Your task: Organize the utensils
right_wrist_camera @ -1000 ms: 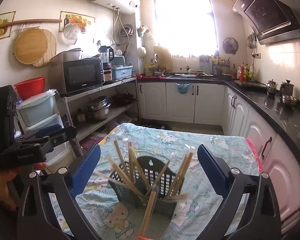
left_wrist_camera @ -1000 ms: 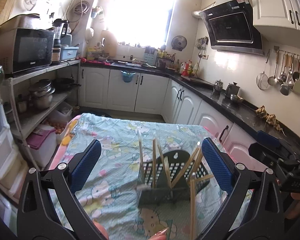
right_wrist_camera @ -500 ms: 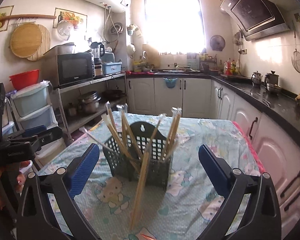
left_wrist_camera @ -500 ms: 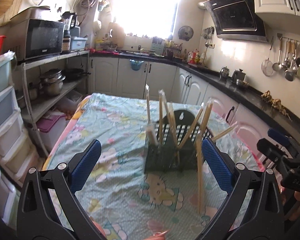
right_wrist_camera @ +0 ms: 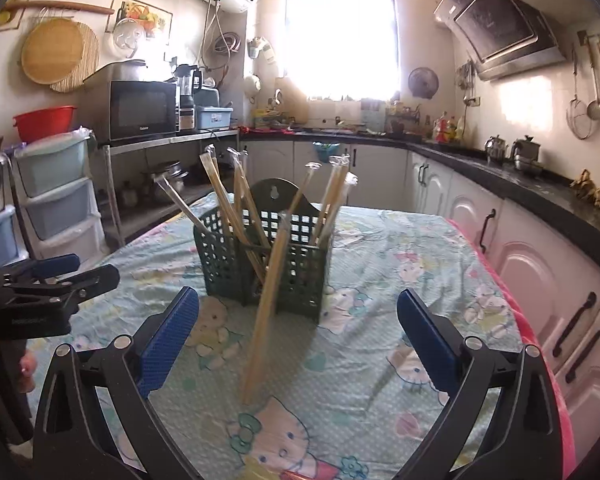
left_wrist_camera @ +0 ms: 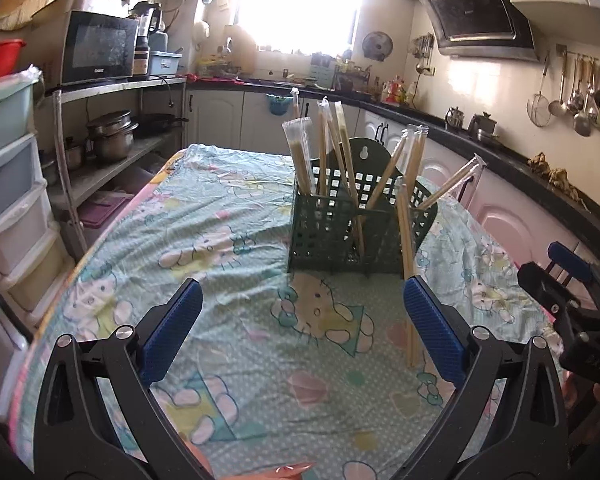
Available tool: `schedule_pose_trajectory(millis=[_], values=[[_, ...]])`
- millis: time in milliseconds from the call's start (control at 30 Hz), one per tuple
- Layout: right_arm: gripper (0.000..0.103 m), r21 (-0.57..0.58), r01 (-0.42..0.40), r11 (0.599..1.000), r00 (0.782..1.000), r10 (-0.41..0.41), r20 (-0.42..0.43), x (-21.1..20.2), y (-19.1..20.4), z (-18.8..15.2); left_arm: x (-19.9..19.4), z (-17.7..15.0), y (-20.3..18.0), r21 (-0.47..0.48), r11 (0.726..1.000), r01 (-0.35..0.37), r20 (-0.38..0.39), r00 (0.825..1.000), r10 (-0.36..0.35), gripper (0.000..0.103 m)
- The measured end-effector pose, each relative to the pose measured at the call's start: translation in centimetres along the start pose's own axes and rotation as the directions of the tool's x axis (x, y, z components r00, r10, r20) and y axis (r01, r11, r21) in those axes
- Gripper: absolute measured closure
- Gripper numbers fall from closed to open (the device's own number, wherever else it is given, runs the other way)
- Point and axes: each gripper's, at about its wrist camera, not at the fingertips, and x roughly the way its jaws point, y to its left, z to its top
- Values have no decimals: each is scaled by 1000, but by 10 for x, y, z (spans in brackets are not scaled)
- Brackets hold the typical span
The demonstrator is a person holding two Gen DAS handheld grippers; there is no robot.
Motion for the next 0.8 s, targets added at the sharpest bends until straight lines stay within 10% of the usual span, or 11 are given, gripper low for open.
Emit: schedule_pose_trajectory(millis=[800], values=[[6, 52, 124, 991, 964, -132, 230, -27, -1, -49, -9, -30, -16, 58, 998, -14, 195, 981, 2, 10]])
